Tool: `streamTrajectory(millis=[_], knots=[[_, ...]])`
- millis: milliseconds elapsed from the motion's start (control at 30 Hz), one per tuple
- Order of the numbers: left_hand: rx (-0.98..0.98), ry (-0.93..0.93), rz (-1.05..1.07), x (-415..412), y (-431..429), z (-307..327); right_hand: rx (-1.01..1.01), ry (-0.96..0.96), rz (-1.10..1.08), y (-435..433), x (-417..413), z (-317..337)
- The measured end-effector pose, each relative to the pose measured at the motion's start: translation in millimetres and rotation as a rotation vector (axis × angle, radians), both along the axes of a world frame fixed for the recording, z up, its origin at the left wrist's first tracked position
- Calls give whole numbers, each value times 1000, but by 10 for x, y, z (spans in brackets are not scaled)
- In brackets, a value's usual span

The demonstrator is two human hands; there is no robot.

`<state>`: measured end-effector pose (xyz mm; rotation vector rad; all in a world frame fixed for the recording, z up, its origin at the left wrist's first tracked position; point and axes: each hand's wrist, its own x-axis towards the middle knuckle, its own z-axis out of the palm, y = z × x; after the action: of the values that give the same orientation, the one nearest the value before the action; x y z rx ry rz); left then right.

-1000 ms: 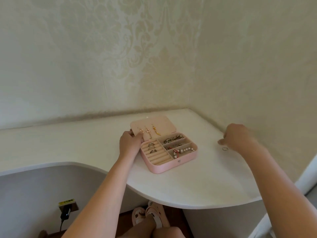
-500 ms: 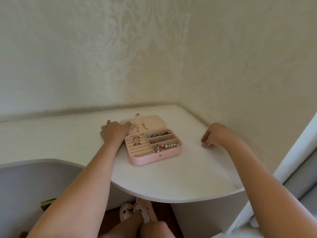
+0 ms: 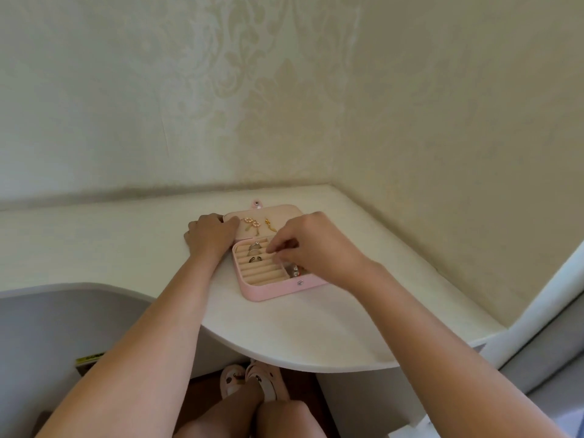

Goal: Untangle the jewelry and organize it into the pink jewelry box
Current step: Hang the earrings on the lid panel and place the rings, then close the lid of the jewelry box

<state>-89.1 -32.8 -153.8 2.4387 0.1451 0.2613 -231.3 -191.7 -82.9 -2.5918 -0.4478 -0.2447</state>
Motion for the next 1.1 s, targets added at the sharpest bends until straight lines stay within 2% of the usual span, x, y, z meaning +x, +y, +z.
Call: streamTrajectory(millis=[267, 600, 767, 833, 900, 967, 1033, 1100], knots=[[-7, -9, -7, 46, 13, -36, -164, -33, 121, 235, 130, -180], [-17, -23, -1, 84, 8, -71, -215, -156, 246, 148, 130, -230], [-57, -30, -14, 56, 15, -61, -444, -279, 242, 145, 72, -313], [-78, -34, -17, 39, 15, -53, -467, -282, 237, 136, 11, -324], [-92, -31, -19, 29, 16, -47, -425, -269, 258, 106, -28, -294], [-105, -30, -11, 17, 11, -37, -271, -209, 202, 57, -14, -231], [-115, -30, 9, 9, 9, -26, -36, -114, -12, -70, 119, -149], [-129, -19, 7, -2, 10, -17, 91, -24, -302, -296, 363, -107]])
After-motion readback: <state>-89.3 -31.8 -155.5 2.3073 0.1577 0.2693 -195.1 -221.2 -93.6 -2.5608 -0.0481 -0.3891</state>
